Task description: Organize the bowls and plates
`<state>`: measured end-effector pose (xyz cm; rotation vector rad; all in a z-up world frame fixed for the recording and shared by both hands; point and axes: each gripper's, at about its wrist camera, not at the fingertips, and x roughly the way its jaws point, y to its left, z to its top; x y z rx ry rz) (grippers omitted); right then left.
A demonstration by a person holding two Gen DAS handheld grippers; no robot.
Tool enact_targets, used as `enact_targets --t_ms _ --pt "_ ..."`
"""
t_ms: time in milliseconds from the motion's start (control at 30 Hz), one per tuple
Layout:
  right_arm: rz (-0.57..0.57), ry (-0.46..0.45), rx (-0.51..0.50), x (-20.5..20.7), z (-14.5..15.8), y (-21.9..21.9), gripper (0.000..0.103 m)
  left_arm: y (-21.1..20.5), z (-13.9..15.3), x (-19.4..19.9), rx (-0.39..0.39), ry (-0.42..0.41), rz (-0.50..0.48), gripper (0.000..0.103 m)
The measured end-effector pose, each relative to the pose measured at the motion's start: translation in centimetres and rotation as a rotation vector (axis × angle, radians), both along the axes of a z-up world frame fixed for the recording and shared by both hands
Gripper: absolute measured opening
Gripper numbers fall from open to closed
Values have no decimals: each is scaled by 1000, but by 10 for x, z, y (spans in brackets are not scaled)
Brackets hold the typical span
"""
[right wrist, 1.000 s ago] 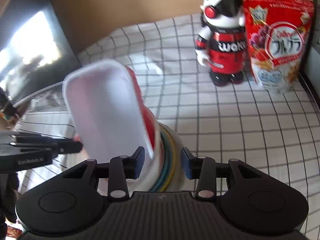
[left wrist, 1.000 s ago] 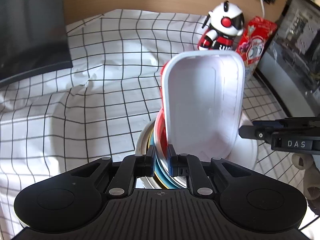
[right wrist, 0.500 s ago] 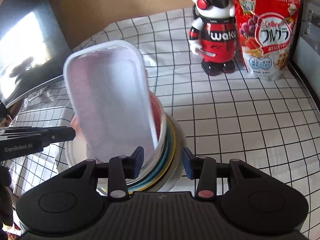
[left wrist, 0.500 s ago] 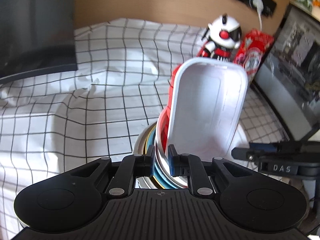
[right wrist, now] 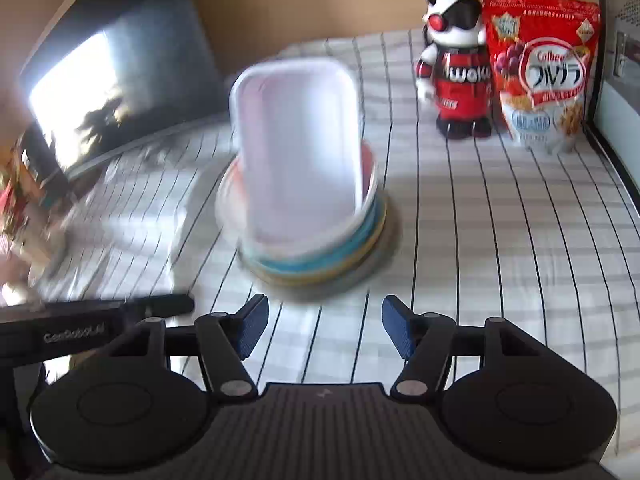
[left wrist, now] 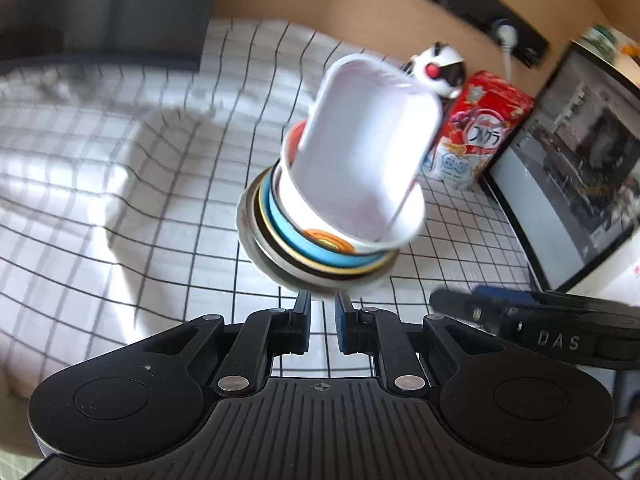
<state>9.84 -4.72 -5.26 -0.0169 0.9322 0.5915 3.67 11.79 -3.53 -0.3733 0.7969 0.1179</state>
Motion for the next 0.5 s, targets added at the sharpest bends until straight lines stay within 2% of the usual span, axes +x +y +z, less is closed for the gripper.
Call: enact_targets --t_ms 67,133,200,267,333,433,500 --pt "22 -7 -38 -21 5 -6 65 -18 10 -24 34 -94 -39 14" --pt "30 -12 -63 -39 9 -12 66 -36 17 -44 44 -148 -72 14" --pt "24 -6 -46 -51 11 -20 67 -51 23 -55 99 -139 -73 15" --pt "-1 -8 -34 -59 14 -26 68 -60 26 -63 162 -110 3 15" --pt "-9 -25 -37 -67 17 -29 68 -63 28 -65 194 -96 32 14" --pt "-1 -76 -67 -76 22 -27 68 -63 33 -66 149 -65 10 14" --pt "-4 -93 -76 -79 24 -27 68 -68 34 -67 149 -25 9 14"
